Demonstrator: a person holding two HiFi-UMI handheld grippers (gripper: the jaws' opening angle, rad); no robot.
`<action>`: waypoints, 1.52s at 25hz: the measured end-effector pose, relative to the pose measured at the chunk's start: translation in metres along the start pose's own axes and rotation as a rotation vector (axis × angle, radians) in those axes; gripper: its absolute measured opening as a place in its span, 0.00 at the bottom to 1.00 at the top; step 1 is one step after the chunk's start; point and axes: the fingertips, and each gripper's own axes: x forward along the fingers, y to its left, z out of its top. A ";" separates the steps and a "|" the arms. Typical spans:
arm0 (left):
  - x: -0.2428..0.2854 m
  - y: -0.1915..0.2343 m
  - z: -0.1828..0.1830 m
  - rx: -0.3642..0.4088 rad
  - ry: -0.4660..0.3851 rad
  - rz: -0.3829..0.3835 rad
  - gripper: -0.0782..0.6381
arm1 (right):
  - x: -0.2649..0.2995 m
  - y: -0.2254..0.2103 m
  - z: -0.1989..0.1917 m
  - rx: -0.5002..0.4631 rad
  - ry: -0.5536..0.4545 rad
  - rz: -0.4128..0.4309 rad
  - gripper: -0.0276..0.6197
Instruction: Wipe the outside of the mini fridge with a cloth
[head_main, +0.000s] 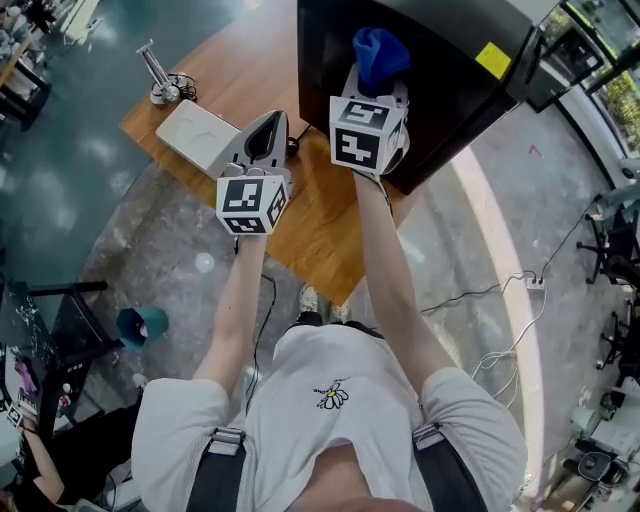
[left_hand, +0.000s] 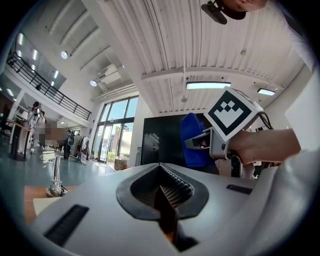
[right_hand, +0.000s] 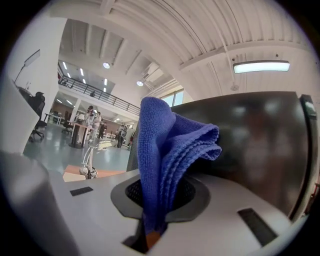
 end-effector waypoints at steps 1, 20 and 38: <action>0.002 -0.007 -0.001 -0.001 0.000 -0.012 0.11 | -0.007 -0.007 -0.002 -0.001 -0.001 -0.010 0.15; 0.028 -0.125 0.022 -0.011 -0.029 -0.208 0.11 | -0.122 -0.130 -0.032 0.036 0.005 -0.155 0.15; 0.018 -0.104 0.027 0.000 -0.030 -0.165 0.11 | -0.137 -0.117 -0.026 0.094 -0.052 -0.102 0.15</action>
